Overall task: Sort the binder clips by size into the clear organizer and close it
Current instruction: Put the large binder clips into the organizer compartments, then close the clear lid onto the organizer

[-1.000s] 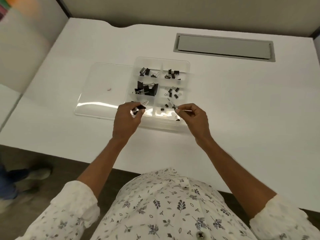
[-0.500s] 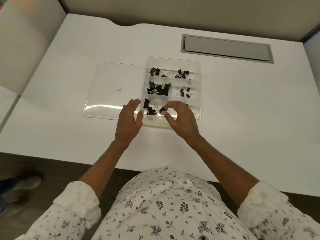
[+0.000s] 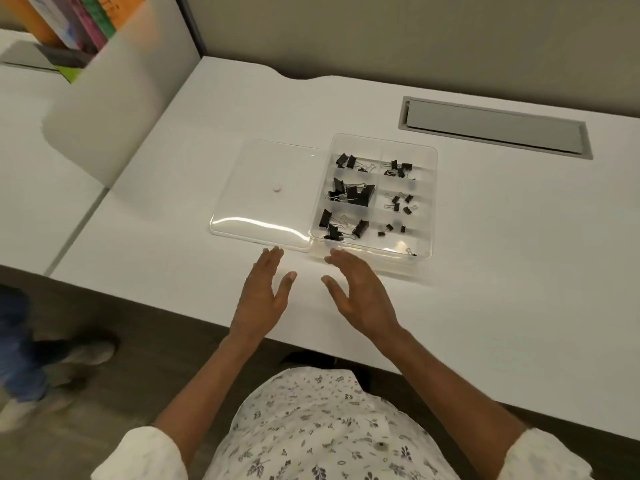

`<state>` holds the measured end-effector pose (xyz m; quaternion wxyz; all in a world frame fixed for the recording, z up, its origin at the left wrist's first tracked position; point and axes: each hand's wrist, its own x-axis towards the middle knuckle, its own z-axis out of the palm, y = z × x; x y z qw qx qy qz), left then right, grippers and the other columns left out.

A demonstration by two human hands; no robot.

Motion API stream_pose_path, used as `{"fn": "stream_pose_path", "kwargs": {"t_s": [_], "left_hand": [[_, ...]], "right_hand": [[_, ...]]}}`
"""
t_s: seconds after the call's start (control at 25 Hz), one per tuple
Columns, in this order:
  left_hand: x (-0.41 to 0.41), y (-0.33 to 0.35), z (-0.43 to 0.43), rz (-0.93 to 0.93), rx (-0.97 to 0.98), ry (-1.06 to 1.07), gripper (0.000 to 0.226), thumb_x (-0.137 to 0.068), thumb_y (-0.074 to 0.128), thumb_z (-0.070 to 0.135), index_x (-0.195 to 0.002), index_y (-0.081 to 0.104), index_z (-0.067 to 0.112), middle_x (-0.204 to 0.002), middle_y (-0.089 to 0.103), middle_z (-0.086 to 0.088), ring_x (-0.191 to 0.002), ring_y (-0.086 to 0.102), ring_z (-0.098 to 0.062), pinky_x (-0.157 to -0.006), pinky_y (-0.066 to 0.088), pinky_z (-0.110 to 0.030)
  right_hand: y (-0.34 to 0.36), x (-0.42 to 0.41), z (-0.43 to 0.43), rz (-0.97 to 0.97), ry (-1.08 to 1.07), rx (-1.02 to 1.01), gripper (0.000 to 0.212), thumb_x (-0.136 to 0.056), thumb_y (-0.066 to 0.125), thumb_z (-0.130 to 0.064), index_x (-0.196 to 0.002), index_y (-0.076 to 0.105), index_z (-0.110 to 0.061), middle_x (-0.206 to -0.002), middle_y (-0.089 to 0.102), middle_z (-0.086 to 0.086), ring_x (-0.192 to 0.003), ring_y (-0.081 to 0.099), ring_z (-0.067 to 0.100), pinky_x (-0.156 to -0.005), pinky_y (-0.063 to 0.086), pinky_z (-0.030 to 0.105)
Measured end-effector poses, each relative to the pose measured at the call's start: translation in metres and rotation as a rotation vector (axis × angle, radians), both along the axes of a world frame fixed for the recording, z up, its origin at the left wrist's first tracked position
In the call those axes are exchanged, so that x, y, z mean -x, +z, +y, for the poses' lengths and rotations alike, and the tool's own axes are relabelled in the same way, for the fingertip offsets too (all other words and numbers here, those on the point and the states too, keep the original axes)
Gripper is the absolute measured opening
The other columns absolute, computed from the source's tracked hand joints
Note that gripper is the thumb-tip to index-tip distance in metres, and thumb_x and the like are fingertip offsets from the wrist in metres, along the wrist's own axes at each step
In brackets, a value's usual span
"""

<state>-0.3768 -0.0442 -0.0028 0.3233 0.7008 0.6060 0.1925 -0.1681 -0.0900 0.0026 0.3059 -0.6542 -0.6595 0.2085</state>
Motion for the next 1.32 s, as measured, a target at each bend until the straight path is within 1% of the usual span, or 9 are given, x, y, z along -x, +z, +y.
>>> {"fn": "stream_pose_path", "kwargs": {"t_s": [0.2, 0.56, 0.76, 0.84, 0.96, 1.08, 1.16, 1.24, 1.32], "left_hand": [[0.035, -0.005, 0.017, 0.052, -0.027, -0.010, 0.072, -0.099, 0.045, 0.058, -0.161, 0.021, 0.030, -0.170, 0.017, 0.008, -0.157, 0.012, -0.012, -0.128, 0.018, -0.048], [0.099, -0.036, 0.128, 0.226, -0.121, -0.159, 0.081, -0.099, 0.047, 0.058, -0.162, 0.019, 0.014, -0.171, 0.008, -0.001, -0.159, 0.000, -0.021, -0.128, 0.007, -0.046], [0.131, -0.044, 0.172, 0.307, -0.026, -0.189, 0.084, -0.099, 0.050, 0.058, -0.161, 0.020, 0.009, -0.171, 0.005, -0.011, -0.158, -0.002, -0.031, -0.127, 0.007, -0.050], [0.137, -0.045, 0.178, 0.230, 0.009, -0.218, 0.084, -0.099, 0.054, 0.054, -0.161, 0.021, 0.008, -0.170, 0.006, -0.014, -0.158, 0.000, -0.031, -0.128, 0.010, -0.048], [0.132, -0.038, 0.177, -0.024, 0.037, -0.171, 0.072, -0.098, 0.064, 0.036, -0.158, 0.031, 0.014, -0.170, 0.015, -0.009, -0.157, 0.013, -0.025, -0.126, 0.020, -0.043], [0.126, -0.017, 0.196, -0.355, 0.193, 0.166, 0.059, -0.093, 0.073, 0.024, -0.146, 0.050, 0.016, -0.156, 0.042, -0.007, -0.139, 0.047, -0.023, -0.114, 0.041, -0.035], [0.129, -0.002, 0.220, -0.536, 0.361, 0.339, 0.057, -0.089, 0.077, 0.019, -0.141, 0.054, 0.014, -0.141, 0.055, -0.006, -0.124, 0.059, -0.024, -0.103, 0.049, -0.035], [0.133, 0.016, 0.233, -0.684, 0.437, 0.330, 0.055, -0.088, 0.077, 0.014, -0.139, 0.056, 0.014, -0.126, 0.067, -0.003, -0.105, 0.067, -0.019, -0.088, 0.053, -0.033], [0.126, 0.051, 0.236, -0.829, 0.444, 0.229, 0.052, -0.091, 0.075, 0.020, -0.138, 0.056, 0.017, -0.112, 0.073, 0.003, -0.092, 0.068, -0.011, -0.080, 0.052, -0.027]], "right_hand": [[0.003, 0.042, 0.006, -0.041, 0.084, 0.021, 0.060, -0.104, 0.047, -0.051, -0.156, 0.033, -0.024, -0.166, 0.025, -0.006, -0.154, 0.015, 0.006, -0.122, 0.015, 0.022], [-0.015, 0.132, 0.098, -0.169, 0.083, 0.058, 0.064, -0.107, 0.035, -0.052, -0.158, 0.027, -0.014, -0.168, 0.020, 0.003, -0.156, 0.010, 0.015, -0.127, 0.017, 0.036], [-0.050, 0.162, 0.127, -0.338, -0.038, 0.273, 0.075, -0.106, 0.024, -0.057, -0.161, 0.008, -0.009, -0.170, -0.003, 0.007, -0.157, -0.007, 0.023, -0.127, 0.006, 0.046], [-0.062, 0.165, 0.124, -0.452, -0.038, 0.280, 0.079, -0.105, 0.022, -0.060, -0.161, 0.002, -0.008, -0.169, -0.009, 0.009, -0.156, -0.012, 0.024, -0.127, 0.004, 0.048], [-0.064, 0.168, 0.126, -0.458, -0.022, 0.325, 0.083, -0.104, 0.022, -0.062, -0.161, -0.003, -0.007, -0.169, -0.013, 0.010, -0.155, -0.015, 0.025, -0.127, 0.002, 0.049], [-0.059, 0.177, 0.129, -0.478, -0.067, 0.330, 0.085, -0.103, 0.026, -0.063, -0.160, 0.000, -0.006, -0.169, -0.010, 0.011, -0.156, -0.012, 0.026, -0.126, 0.006, 0.051], [-0.051, 0.181, 0.129, -0.448, -0.138, 0.298, 0.083, -0.102, 0.034, -0.061, -0.160, 0.012, -0.006, -0.169, 0.003, 0.012, -0.157, 0.000, 0.028, -0.126, 0.011, 0.050], [-0.032, 0.184, 0.134, -0.408, -0.226, 0.188, 0.071, -0.101, 0.044, -0.054, -0.154, 0.031, -0.008, -0.164, 0.027, 0.010, -0.152, 0.025, 0.027, -0.122, 0.026, 0.047], [-0.002, 0.186, 0.145, -0.378, -0.327, 0.030, 0.052, -0.101, 0.053, -0.042, -0.143, 0.048, -0.013, -0.151, 0.049, 0.002, -0.133, 0.052, 0.023, -0.103, 0.048, 0.042]]}}
